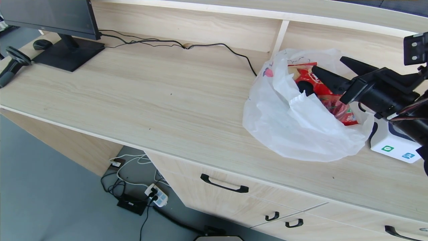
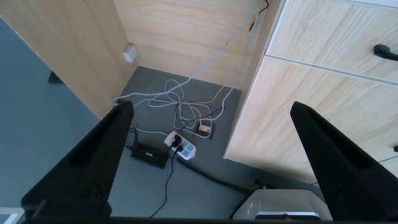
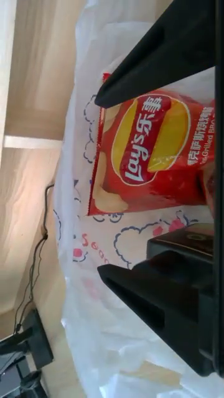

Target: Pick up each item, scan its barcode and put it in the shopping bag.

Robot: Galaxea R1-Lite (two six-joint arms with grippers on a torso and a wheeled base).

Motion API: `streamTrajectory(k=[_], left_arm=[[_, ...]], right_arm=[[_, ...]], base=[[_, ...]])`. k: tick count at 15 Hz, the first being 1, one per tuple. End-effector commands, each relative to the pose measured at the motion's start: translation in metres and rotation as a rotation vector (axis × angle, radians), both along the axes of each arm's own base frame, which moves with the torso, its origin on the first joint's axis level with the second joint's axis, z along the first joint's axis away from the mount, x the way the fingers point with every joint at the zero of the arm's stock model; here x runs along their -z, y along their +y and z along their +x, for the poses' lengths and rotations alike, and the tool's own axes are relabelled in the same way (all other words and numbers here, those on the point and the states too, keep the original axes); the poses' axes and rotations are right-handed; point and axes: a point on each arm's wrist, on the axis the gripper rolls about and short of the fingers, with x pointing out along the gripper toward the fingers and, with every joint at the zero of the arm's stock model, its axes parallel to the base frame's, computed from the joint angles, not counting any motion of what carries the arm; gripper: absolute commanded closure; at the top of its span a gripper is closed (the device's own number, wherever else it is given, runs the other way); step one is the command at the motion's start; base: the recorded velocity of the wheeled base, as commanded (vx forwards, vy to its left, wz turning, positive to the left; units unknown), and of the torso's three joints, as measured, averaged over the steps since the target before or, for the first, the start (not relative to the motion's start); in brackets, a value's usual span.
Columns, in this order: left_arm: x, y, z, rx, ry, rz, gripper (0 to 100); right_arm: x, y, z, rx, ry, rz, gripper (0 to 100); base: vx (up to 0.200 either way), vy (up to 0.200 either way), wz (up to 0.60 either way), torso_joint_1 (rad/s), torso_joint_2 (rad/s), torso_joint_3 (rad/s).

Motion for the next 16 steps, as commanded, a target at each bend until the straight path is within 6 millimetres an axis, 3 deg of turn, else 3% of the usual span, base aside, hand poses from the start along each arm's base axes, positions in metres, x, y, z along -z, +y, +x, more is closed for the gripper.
streamTrajectory(k=[1,3,5,6,7,11,16], left_arm=[[0.000,0.000,0.000,0.000,0.000,-0.002,0],[0.000,0.000,0.000,0.000,0.001,-0.003,0],[0.000,0.000,0.000,0.000,0.000,-0.005,0],[0.000,0.000,0.000,0.000,0.000,-0.005,0],[0.000,0.000,0.000,0.000,0.001,-0.005,0],[0.000,0.000,0.000,0.000,0.003,-0.005,0],[0.000,0.000,0.000,0.000,0.000,-0.012,0]], right_arm=[[0.000,0.008,-0.057,-0.083,-0.035,0.024,0],[0.022,-0.003,-0.120,-0.097,-0.007,0.014,0],[0.058,-0.019,-0.185,-0.076,0.016,0.020,0],[0.066,-0.022,-0.195,-0.076,0.024,0.019,0],[0.083,-0.030,-0.225,-0.058,0.057,0.027,0],[0.142,-0.049,-0.300,-0.028,0.252,-0.006,0],[0.153,-0.050,-0.298,0.061,0.263,-0.086,0]], base=[[0.000,0.000,0.00,0.000,0.00,0.000],[0.000,0.000,0.00,0.000,0.00,0.000],[0.000,0.000,0.00,0.000,0.00,0.000],[0.000,0.000,0.00,0.000,0.00,0.000],[0.000,0.000,0.00,0.000,0.00,0.000],[0.000,0.000,0.00,0.000,0.00,0.000],[0.000,0.000,0.00,0.000,0.00,0.000]])
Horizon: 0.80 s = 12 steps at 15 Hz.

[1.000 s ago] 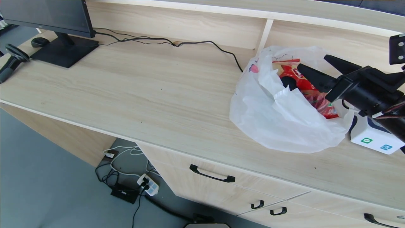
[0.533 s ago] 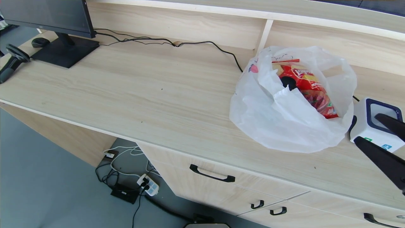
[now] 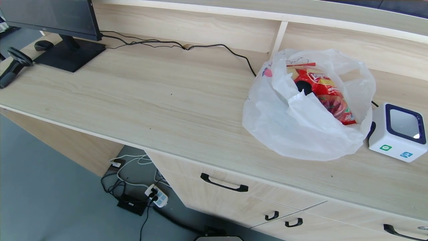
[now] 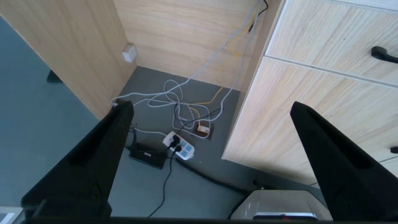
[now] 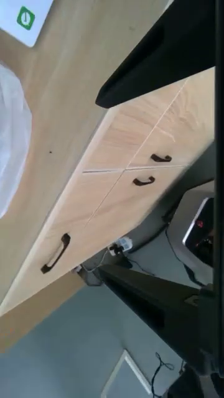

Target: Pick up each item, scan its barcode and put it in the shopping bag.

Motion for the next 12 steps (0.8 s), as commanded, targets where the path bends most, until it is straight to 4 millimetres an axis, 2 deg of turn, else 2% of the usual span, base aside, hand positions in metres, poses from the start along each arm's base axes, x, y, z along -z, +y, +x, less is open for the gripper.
streamTrajectory(k=[1,3,5,8,12], left_arm=[[0.000,0.000,0.000,-0.001,0.000,0.002,0],[0.000,0.000,0.000,-0.001,0.000,0.002,0],[0.000,0.000,0.000,-0.001,0.000,0.004,0],[0.000,0.000,0.000,-0.001,0.000,0.004,0],[0.000,0.000,0.000,-0.001,0.000,0.002,0]], right_arm=[[0.005,-0.003,-0.008,0.069,-0.079,-0.028,0],[-0.009,-0.008,-0.010,0.259,-0.149,-0.006,0],[0.006,-0.008,-0.004,0.293,-0.164,0.002,0],[0.015,-0.007,-0.003,0.293,-0.089,-0.028,0],[0.035,-0.007,-0.003,0.280,0.118,-0.052,0]], base=[[0.000,0.000,0.00,0.000,0.00,0.000],[0.000,0.000,0.00,0.000,0.00,0.000],[0.000,0.000,0.00,0.000,0.00,0.000],[0.000,0.000,0.00,0.000,0.00,0.000],[0.000,0.000,0.00,0.000,0.00,0.000]])
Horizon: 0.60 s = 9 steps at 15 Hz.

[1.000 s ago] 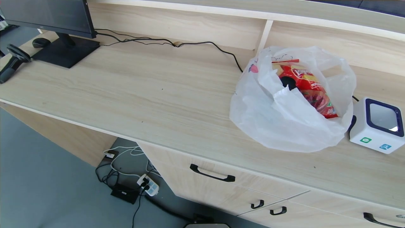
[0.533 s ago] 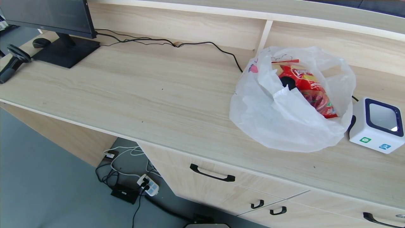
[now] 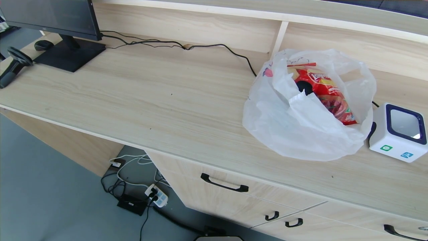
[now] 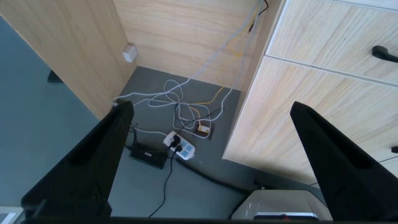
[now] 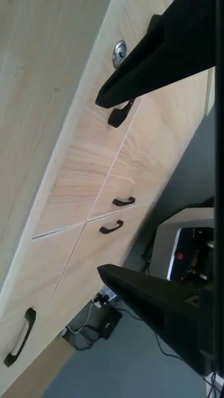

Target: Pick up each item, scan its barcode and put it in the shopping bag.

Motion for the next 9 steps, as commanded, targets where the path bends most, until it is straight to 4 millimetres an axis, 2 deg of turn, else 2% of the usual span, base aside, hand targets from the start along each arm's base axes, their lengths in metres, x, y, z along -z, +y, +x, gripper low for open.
streamTrajectory(k=[1,3,9], left_arm=[[0.0001,0.0000,0.0001,0.000,0.002,-0.004,0],[0.0001,0.0000,0.0001,0.000,0.002,-0.010,0],[-0.0001,0.0000,0.0001,0.001,0.001,-0.036,0]], right_arm=[[0.0010,0.0012,0.0023,0.042,0.045,0.004,0],[0.0014,0.0050,-0.0003,0.308,0.016,0.018,0],[0.0016,0.0045,-0.0016,0.287,0.005,0.059,0]], base=[[0.000,0.000,0.00,0.000,0.00,0.000],[0.000,0.000,0.00,0.000,0.00,0.000],[0.000,0.000,0.00,0.000,0.00,0.000]])
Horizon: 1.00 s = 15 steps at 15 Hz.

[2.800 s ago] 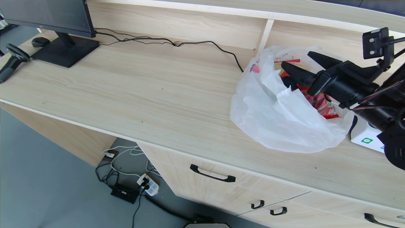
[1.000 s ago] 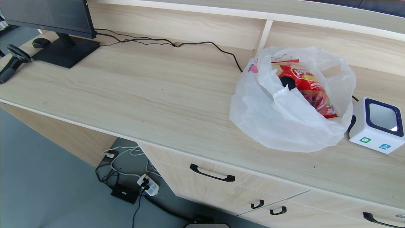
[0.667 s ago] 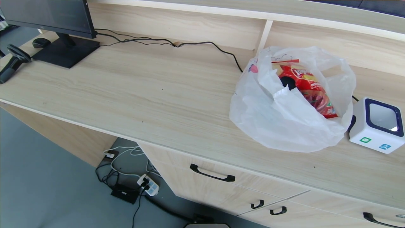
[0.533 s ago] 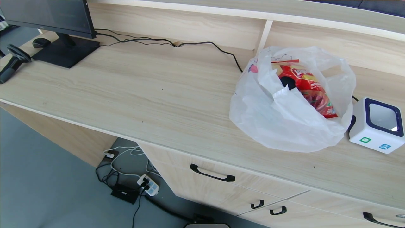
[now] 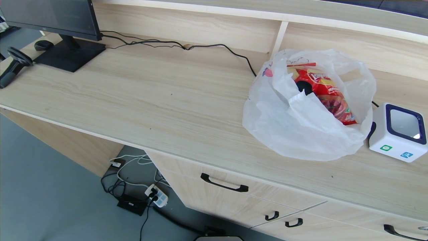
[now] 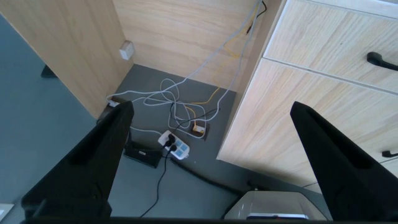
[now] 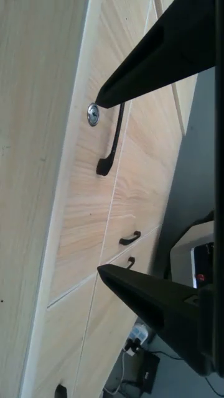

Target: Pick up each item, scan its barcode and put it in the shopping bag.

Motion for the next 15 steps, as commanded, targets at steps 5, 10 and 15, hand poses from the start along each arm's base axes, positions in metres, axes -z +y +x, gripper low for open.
streamTrajectory(k=[5,10,15], left_arm=[[0.0000,0.0000,0.0001,-0.001,0.002,0.004,0],[-0.0001,0.0000,0.0001,-0.001,0.000,0.004,0],[-0.0001,0.0000,0.0001,-0.001,0.000,0.009,0]], right_arm=[[0.0000,0.0000,-0.0002,-0.003,-0.001,-0.020,0],[0.0014,-0.0007,-0.0057,-0.043,-0.073,-0.027,0],[0.0015,-0.0007,-0.0056,-0.043,-0.070,-0.023,0]], base=[[0.000,0.000,0.00,0.000,0.00,0.000],[0.000,0.000,0.00,0.000,0.00,0.000],[0.000,0.000,0.00,0.000,0.00,0.000]])
